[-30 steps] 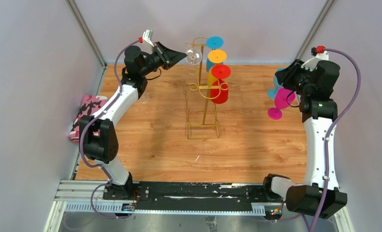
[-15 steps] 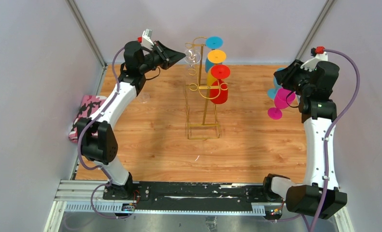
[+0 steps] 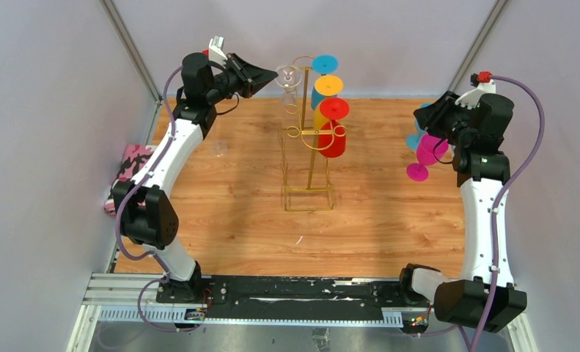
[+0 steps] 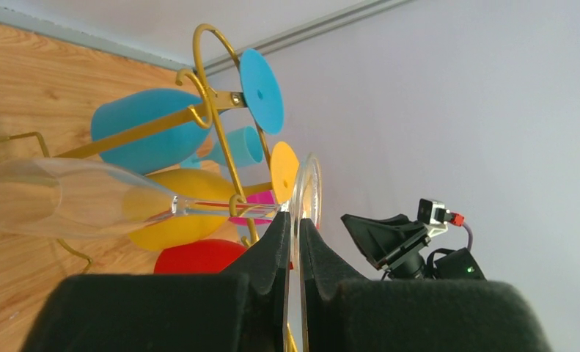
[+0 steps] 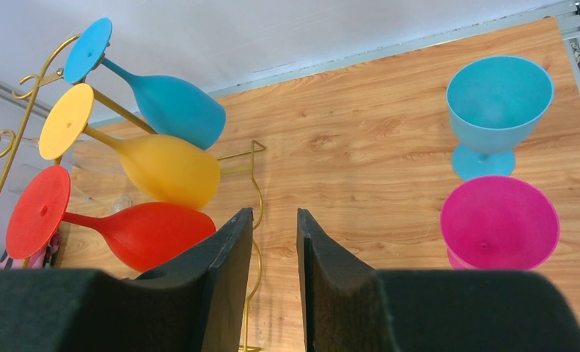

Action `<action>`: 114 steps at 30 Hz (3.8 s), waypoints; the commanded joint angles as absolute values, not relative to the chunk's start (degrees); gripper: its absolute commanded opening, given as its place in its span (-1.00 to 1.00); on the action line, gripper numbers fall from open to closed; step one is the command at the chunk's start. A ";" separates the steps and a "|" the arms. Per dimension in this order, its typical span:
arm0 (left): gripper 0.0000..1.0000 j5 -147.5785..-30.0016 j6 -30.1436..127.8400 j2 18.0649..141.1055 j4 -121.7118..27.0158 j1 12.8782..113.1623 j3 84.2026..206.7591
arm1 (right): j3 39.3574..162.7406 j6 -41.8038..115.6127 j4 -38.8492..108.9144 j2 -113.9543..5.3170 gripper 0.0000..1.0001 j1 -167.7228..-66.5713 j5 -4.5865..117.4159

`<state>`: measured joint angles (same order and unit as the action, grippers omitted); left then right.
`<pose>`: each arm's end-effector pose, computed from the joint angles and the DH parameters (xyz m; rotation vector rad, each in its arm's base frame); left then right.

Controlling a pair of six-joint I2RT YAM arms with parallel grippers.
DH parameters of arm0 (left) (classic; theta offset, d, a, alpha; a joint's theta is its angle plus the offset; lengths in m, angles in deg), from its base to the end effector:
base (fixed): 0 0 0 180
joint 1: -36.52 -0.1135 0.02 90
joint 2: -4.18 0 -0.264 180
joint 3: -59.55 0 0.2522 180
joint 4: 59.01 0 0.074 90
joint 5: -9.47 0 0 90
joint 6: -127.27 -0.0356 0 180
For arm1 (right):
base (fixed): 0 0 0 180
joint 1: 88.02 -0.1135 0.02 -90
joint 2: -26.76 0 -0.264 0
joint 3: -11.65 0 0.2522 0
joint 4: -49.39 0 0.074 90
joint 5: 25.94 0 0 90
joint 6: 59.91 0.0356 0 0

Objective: Take the wine glass off the wine glass rack

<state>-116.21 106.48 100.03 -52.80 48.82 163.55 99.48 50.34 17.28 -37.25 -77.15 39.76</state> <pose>0.3858 -0.1054 0.4154 -0.3106 1.7538 -1.5532 0.2388 -0.0309 0.4373 0.1508 1.7198 0.4842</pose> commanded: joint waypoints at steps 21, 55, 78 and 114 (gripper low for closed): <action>-1.00 -116.59 105.50 92.81 -50.38 44.75 159.61 | 97.66 52.07 19.79 -37.20 -0.31 -77.97 36.89; -1.00 -116.28 104.47 56.24 -38.48 42.72 160.17 | 92.93 104.35 96.80 -47.41 -0.06 -100.63 0.15; -1.00 -116.44 112.24 52.21 -44.17 42.76 162.56 | 117.42 129.88 121.11 -78.16 0.17 -119.58 7.82; -1.00 -114.67 112.08 48.33 -44.93 42.76 154.38 | 126.36 131.98 118.99 -83.91 0.07 -125.62 9.71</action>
